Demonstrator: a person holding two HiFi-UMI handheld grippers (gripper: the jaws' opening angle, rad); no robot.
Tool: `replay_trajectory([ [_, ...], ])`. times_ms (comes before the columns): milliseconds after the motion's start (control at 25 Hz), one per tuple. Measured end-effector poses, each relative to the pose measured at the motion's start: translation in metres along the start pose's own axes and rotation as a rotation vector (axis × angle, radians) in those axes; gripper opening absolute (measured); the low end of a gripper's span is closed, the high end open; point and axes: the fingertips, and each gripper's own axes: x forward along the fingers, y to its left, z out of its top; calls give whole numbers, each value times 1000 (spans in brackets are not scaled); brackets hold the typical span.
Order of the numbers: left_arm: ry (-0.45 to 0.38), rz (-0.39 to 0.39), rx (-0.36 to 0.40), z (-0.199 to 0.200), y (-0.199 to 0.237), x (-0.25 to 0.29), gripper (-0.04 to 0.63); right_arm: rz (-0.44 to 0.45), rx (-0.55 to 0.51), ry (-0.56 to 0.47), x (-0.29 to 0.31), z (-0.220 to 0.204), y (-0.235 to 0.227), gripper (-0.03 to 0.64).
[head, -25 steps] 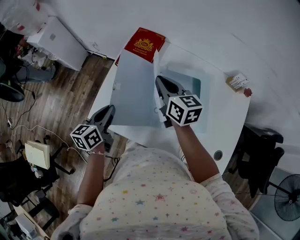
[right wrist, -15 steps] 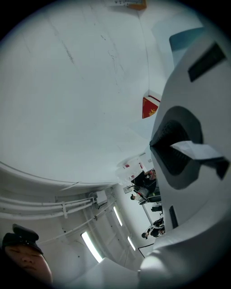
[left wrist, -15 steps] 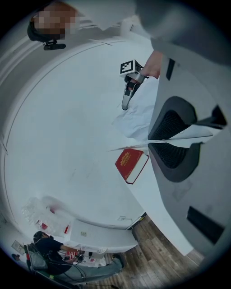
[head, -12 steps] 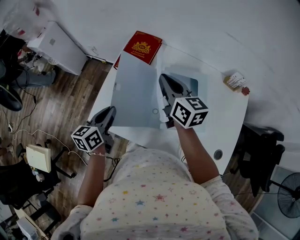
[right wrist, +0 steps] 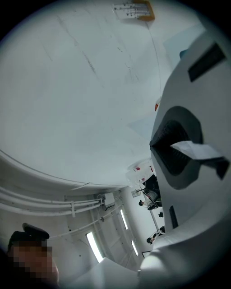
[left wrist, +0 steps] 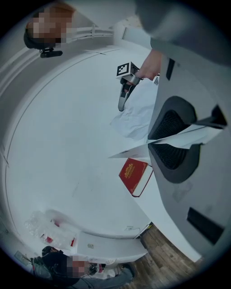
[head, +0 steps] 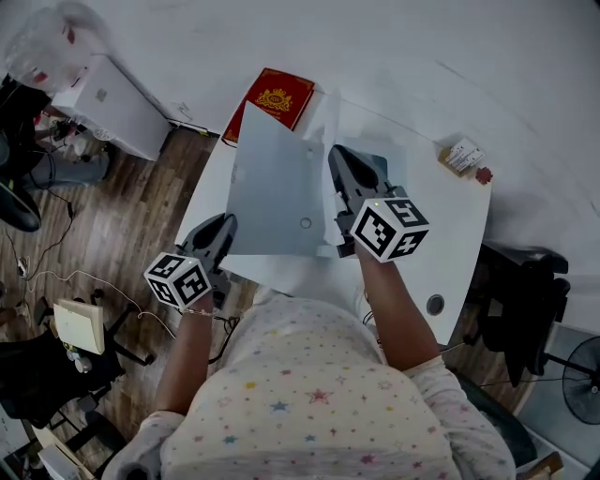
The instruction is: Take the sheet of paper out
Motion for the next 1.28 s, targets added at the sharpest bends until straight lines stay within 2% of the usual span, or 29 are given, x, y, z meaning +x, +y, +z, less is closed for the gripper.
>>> replay_trajectory([
  [240, -7, -130, 37, 7, -35, 11, 32, -38, -8, -43, -21, 14, -8, 2],
  [680, -7, -264, -6, 15, -69, 23, 40, -123, -6, -109, -60, 33, -24, 0],
  [1280, 30, -486, 31, 9, -142, 54, 149, -230, -21, -148, -104, 43, -47, 2],
])
